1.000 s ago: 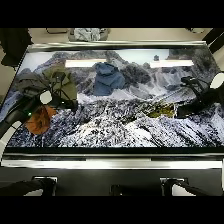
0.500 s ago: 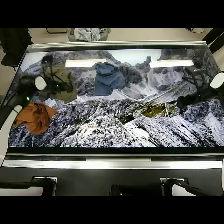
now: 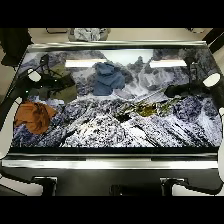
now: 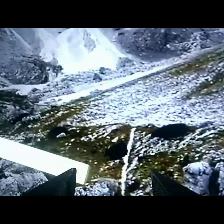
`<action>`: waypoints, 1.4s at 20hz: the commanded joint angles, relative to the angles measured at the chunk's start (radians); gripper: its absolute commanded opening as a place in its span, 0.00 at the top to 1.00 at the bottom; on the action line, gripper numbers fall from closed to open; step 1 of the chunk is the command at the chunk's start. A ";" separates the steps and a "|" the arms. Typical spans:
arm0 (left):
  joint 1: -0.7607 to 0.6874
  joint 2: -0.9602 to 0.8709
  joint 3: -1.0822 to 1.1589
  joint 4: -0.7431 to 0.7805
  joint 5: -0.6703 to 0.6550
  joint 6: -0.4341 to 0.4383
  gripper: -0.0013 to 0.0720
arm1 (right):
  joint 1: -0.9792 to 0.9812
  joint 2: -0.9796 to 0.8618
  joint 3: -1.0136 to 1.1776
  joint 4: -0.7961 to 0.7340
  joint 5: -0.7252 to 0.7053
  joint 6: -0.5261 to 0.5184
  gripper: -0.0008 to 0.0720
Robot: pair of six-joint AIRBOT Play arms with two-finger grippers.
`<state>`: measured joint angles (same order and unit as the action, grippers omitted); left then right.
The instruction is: Fold the shirts.
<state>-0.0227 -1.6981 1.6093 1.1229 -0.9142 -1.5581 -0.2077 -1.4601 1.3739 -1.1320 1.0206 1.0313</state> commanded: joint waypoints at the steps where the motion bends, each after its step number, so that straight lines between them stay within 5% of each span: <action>1: 0.019 -0.077 0.107 -0.227 -0.027 0.109 0.06 | 0.000 -0.029 0.000 0.011 0.123 -0.016 0.21; 7: 0.042 -0.448 0.527 -0.352 -0.222 0.049 0.06 | 0.000 -0.029 0.000 -0.024 0.217 -0.023 0.22; 14: -0.023 -0.520 0.458 -0.407 -0.174 0.166 0.06 | 0.000 -0.029 0.000 -0.024 0.216 -0.022 0.22; 25: -0.092 -0.544 0.457 -0.393 -0.196 0.163 0.07 | 0.000 -0.029 -0.001 -0.024 0.245 -0.022 0.22; 28: -0.096 -0.547 0.457 -0.393 -0.192 0.156 0.20 | 0.000 -0.029 -0.001 -0.024 0.250 -0.022 0.23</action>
<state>-0.1127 -2.2421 2.0666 0.7273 -1.1084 -1.3945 -0.2073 -1.4883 1.3735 -1.1564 1.2644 1.0092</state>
